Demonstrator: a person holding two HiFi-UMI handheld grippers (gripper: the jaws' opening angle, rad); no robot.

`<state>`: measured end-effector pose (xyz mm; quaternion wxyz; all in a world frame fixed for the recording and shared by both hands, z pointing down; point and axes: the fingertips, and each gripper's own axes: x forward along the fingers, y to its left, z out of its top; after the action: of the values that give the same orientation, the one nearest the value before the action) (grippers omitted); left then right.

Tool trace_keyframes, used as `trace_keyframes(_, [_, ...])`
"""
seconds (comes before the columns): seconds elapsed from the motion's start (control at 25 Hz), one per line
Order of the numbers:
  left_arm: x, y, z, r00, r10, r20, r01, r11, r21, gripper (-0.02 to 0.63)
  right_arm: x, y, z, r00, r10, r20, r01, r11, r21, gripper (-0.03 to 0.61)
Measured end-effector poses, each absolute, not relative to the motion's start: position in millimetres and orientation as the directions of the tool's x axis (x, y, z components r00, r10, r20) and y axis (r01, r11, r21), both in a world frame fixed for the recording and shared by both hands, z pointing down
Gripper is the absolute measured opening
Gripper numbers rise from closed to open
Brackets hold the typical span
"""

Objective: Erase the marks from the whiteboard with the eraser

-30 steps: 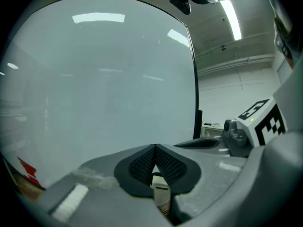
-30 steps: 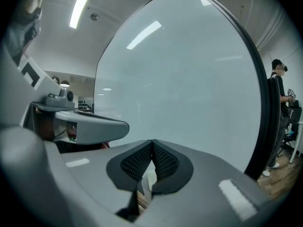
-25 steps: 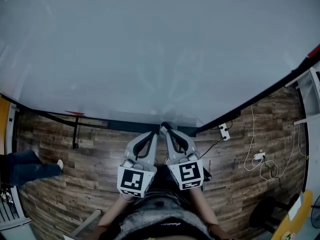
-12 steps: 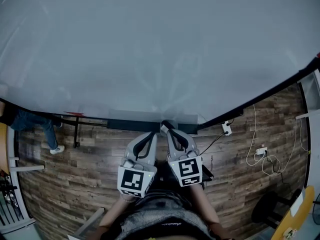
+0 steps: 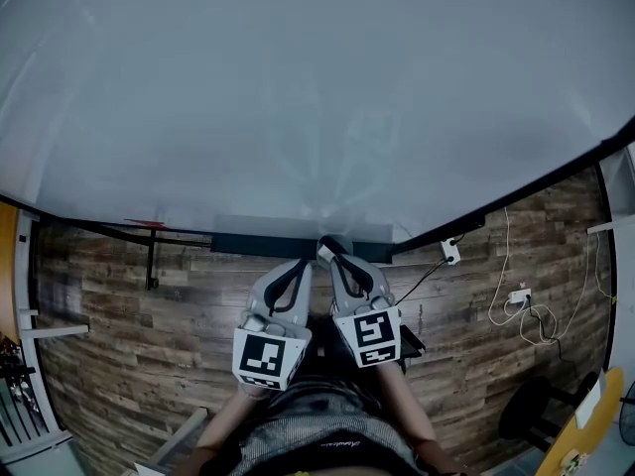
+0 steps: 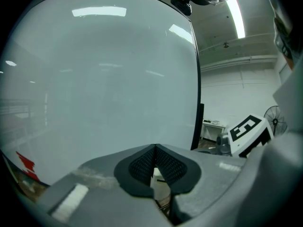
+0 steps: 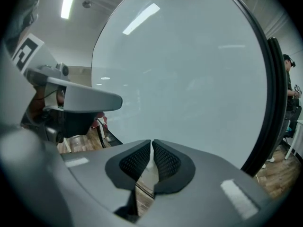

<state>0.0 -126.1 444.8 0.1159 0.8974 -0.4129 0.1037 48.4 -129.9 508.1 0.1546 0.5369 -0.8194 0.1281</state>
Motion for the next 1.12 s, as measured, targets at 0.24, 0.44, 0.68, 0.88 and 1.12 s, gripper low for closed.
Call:
trace_keyframes(0.24, [-4,-126,446,0.635,-0.72,0.28,-0.767,-0.631,0.118,0.0,44,-132,521,-0.394,-0.807,0.441,-0.9,0.435,-0.008,0.138])
trace_keyframes(0.44, [-7,-125,444,0.636,-0.724,0.269,-0.764,-0.639,0.086,0.0,47,-138,525,-0.381,-0.801,0.461,-0.892,0.451,0.047,0.164])
trace_keyframes(0.68, [-13,-120,442,0.631,-0.732,0.257,-0.765,-0.642,0.049,0.0,47,-138,538,-0.397,-0.76,0.515,-0.863,0.5,0.074,0.207])
trace_keyframes(0.88, [-15,-118,438,0.619,-0.743,0.253,-0.778,-0.624,0.073,0.0,48,-139,542,-0.422,-0.739,0.525,-0.853,0.52,0.047,0.209])
trace_keyframes(1.12, [-15,-115,435,0.604,-0.757,0.249,-0.795,-0.596,0.115,0.0,48,-142,543,-0.44,-0.727,0.528,-0.844,0.536,0.035,0.173])
